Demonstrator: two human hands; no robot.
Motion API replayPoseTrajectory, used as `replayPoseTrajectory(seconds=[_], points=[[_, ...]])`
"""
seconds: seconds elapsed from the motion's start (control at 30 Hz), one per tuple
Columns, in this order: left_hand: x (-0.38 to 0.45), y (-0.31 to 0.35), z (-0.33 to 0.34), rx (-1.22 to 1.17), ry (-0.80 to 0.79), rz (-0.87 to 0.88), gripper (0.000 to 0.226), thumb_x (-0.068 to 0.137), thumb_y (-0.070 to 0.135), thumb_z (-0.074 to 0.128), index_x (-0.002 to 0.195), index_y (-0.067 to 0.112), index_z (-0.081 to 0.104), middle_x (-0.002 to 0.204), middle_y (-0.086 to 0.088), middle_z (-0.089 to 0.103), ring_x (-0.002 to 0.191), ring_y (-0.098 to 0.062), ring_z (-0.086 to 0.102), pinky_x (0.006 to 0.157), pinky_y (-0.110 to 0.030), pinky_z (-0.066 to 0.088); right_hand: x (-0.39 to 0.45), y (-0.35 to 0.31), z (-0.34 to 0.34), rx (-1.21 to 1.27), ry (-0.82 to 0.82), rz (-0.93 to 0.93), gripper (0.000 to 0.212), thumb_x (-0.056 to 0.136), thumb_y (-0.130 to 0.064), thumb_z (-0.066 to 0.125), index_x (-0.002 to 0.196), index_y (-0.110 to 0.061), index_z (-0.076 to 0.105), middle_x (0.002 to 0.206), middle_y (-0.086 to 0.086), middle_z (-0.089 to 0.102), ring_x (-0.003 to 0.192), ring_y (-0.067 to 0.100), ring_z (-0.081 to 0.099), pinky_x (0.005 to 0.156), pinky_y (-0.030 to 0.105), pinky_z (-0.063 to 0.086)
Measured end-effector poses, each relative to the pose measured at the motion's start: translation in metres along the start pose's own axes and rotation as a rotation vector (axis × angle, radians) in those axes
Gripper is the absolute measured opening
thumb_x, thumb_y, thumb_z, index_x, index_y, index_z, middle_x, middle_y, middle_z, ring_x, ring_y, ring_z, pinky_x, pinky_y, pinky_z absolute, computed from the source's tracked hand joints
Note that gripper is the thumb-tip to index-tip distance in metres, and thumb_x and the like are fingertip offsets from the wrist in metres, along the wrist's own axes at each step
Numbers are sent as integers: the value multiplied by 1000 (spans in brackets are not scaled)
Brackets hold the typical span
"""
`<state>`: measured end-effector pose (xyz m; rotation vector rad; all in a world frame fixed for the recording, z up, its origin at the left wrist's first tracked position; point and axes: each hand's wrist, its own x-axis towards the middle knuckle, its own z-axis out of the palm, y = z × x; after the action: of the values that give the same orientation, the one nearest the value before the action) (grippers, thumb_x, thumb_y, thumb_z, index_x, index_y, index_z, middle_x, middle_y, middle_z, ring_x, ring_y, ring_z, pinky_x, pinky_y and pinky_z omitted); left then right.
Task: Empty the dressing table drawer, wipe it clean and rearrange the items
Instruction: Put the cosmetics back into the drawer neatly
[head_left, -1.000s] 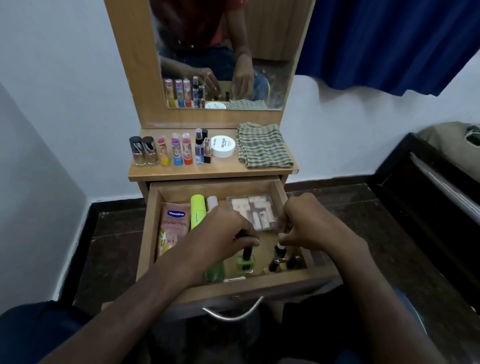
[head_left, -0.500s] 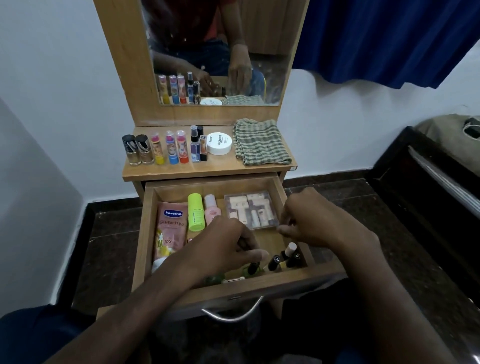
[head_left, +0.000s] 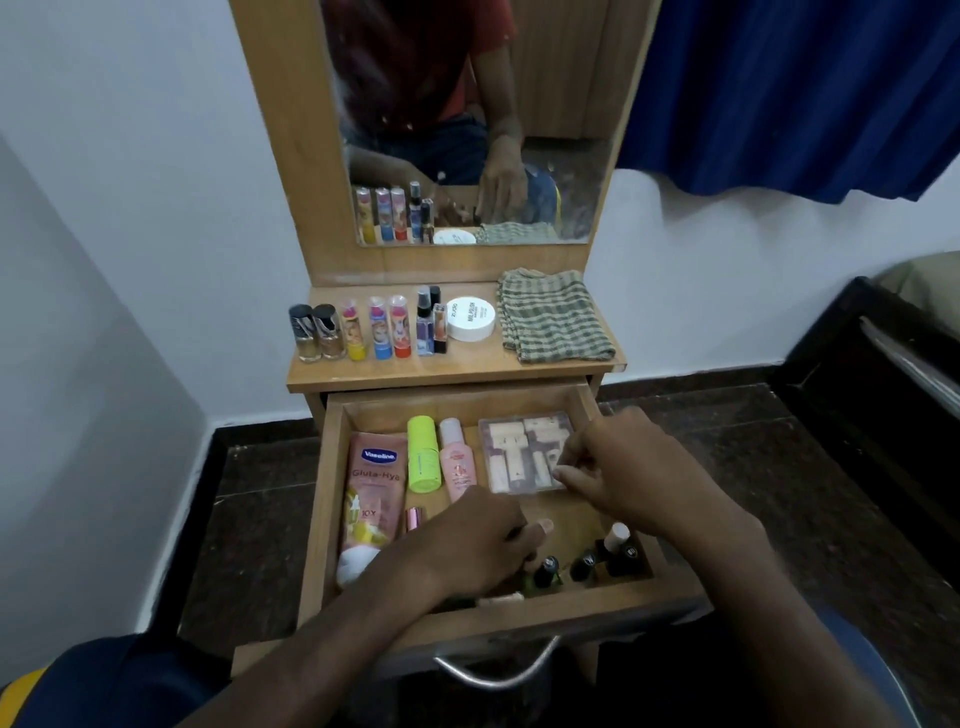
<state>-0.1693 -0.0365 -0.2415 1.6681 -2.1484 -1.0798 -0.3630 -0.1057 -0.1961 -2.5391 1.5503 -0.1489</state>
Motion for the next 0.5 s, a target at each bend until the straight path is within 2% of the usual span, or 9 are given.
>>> replayPoseTrajectory(seconds=[0.1, 0.17, 0.27, 0.33, 0.4, 0.43, 0.5], points=[[4, -8, -13, 34, 112, 33, 46, 107, 46, 53, 88, 10, 74, 80, -8, 73, 75, -17, 71, 72, -46, 61, 4, -8, 5, 67, 80, -36, 17, 94, -43, 72, 104, -32, 80, 97, -12, 75, 84, 1, 60, 75, 28, 59], [7, -13, -27, 119, 181, 34, 43, 107, 44, 53, 94, 10, 76, 87, -10, 73, 81, -17, 70, 75, -43, 61, 10, -14, 7, 101, 102, -48, 13, 92, -39, 74, 101, -32, 80, 92, -15, 75, 82, -1, 61, 76, 27, 59], [5, -31, -41, 230, 237, -21, 25, 105, 39, 60, 100, 18, 73, 95, -1, 68, 77, -12, 70, 74, -39, 63, 20, -23, 4, 132, 94, -128, 12, 89, -32, 78, 100, -31, 80, 96, -16, 76, 88, -2, 64, 77, 20, 51], [2, -41, -48, 218, 243, -40, 16, 103, 36, 62, 95, 25, 70, 89, 5, 68, 76, -7, 69, 71, -34, 62, 33, -36, -14, 240, 240, -182, 16, 89, -29, 79, 105, -29, 80, 99, -16, 75, 91, -3, 64, 80, 18, 49], [3, -44, -53, 224, 241, -34, 21, 103, 31, 62, 83, 28, 68, 80, 5, 67, 70, -5, 65, 61, -21, 50, 66, -50, -33, 345, 403, -174, 18, 90, -28, 80, 107, -27, 79, 102, -14, 75, 94, 1, 66, 84, 21, 51], [4, -46, -56, 230, 231, -31, 23, 104, 29, 62, 81, 26, 69, 77, 4, 68, 69, -6, 64, 58, -19, 45, 89, -54, -39, 343, 434, -162, 17, 89, -29, 80, 105, -26, 79, 102, -11, 75, 95, 6, 66, 85, 25, 50], [5, -49, -58, 210, 222, -13, 22, 103, 28, 62, 85, 21, 72, 78, 2, 70, 69, -9, 66, 58, -23, 48, 133, -58, -46, 200, 323, -117, 23, 87, -37, 82, 104, -24, 74, 103, -7, 71, 98, 13, 63, 79, 29, 43]])
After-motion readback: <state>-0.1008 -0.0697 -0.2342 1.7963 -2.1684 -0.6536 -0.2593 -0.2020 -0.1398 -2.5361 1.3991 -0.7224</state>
